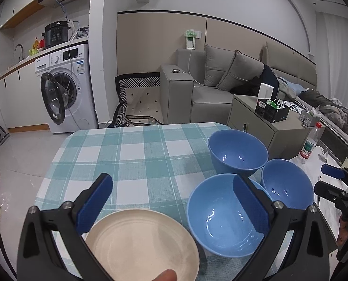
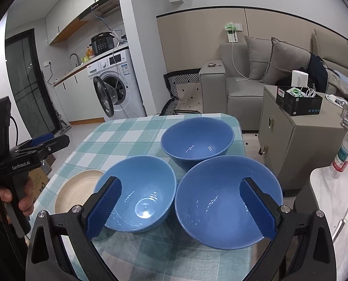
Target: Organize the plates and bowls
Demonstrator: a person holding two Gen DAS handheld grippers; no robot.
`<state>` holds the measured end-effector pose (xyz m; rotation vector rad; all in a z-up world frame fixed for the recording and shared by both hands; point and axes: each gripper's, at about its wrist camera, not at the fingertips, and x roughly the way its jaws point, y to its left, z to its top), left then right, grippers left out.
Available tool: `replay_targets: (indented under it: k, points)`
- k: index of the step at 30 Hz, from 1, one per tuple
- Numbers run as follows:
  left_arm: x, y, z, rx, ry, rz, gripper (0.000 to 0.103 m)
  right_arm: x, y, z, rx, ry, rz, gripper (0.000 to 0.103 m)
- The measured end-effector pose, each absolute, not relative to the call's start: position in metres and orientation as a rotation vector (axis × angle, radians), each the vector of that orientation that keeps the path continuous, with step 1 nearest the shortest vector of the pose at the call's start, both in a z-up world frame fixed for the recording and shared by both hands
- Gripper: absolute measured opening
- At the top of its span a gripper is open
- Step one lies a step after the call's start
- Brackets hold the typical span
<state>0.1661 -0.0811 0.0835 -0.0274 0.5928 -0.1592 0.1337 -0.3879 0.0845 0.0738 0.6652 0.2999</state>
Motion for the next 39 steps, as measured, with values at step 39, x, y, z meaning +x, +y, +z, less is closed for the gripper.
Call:
replay_targets:
  k: [39]
  points:
    - [0.264,-0.118,0.061,0.014,0.714,-0.201,0.103,0.231,-0.433,0.063,0.118,0.767,0.241,0.102]
